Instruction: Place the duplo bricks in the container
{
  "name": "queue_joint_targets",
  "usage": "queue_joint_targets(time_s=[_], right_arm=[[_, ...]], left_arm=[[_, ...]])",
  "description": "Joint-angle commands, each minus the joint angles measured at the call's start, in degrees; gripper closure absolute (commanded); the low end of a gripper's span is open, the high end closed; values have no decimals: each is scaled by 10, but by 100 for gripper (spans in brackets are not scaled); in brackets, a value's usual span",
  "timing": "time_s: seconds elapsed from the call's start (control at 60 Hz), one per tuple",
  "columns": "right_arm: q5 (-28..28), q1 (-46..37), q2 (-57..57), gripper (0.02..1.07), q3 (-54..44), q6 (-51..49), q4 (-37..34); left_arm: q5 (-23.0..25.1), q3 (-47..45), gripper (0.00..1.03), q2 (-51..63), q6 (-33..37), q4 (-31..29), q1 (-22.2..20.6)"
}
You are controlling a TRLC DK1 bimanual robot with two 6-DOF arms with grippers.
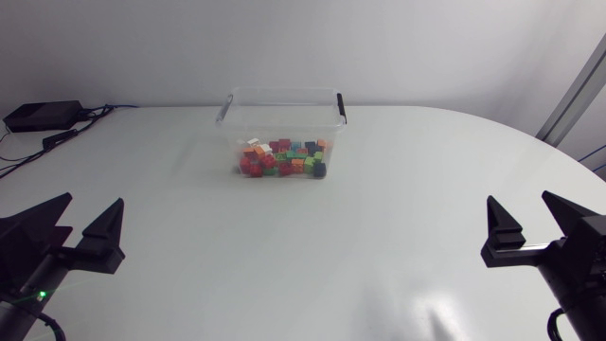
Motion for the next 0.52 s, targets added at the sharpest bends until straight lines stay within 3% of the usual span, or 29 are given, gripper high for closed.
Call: queue_joint_targets(time_s=[0.0, 0.233, 0.5], right_arm=[[-8, 0, -26, 6, -22, 35, -11], [-24, 2, -93, 6, -49, 83, -38], [-24, 2, -93, 6, -49, 83, -38]], left_arm=[[-9, -23, 4, -22, -26, -6, -5], [-24, -54, 6, -80, -55, -20, -8], [-24, -54, 6, -80, -55, -20, -8]])
